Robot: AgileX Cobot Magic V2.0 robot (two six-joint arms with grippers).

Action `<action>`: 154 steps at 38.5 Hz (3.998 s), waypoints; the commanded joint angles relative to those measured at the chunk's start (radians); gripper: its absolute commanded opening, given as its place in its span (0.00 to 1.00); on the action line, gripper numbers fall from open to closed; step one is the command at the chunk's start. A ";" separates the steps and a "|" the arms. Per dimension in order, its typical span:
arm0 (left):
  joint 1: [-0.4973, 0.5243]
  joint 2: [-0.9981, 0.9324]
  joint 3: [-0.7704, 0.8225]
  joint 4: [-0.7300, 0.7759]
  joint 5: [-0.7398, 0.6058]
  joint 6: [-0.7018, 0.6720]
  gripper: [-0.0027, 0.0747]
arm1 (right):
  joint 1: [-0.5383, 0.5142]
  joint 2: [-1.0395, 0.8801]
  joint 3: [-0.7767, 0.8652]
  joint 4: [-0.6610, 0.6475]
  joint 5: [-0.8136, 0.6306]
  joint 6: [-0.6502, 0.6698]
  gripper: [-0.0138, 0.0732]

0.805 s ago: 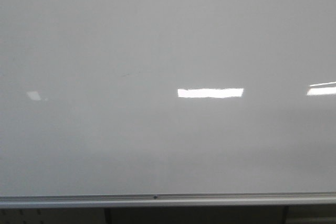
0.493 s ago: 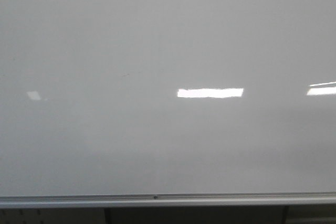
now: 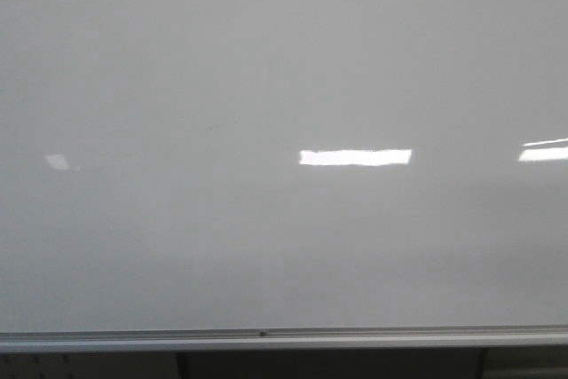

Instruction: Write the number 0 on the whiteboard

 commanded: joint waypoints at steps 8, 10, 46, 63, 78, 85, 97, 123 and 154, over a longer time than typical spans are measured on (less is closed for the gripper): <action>0.001 -0.018 0.022 -0.007 -0.086 -0.009 0.01 | 0.001 -0.016 0.000 -0.007 -0.074 -0.005 0.08; 0.001 -0.018 0.022 -0.007 -0.086 -0.009 0.01 | 0.001 -0.016 0.000 -0.007 -0.074 -0.005 0.08; 0.001 0.178 -0.370 0.045 0.017 -0.007 0.01 | 0.001 0.250 -0.513 0.022 0.145 0.007 0.09; 0.001 0.359 -0.445 0.053 0.089 -0.005 0.09 | 0.001 0.411 -0.564 0.034 0.134 0.007 0.30; 0.001 0.359 -0.443 0.053 0.100 -0.005 0.91 | 0.001 0.411 -0.564 0.034 0.134 0.007 0.68; 0.001 0.359 -0.443 0.053 0.098 -0.005 0.83 | 0.001 0.411 -0.564 0.034 0.134 0.007 0.68; 0.001 0.376 -0.449 0.038 0.108 -0.005 0.77 | 0.001 0.411 -0.564 0.034 0.134 0.007 0.68; 0.019 1.127 -0.826 0.171 0.098 -0.005 0.77 | 0.001 0.411 -0.564 0.034 0.134 0.007 0.68; 0.088 1.553 -0.946 0.162 -0.118 -0.007 0.76 | 0.001 0.411 -0.564 0.034 0.138 0.007 0.68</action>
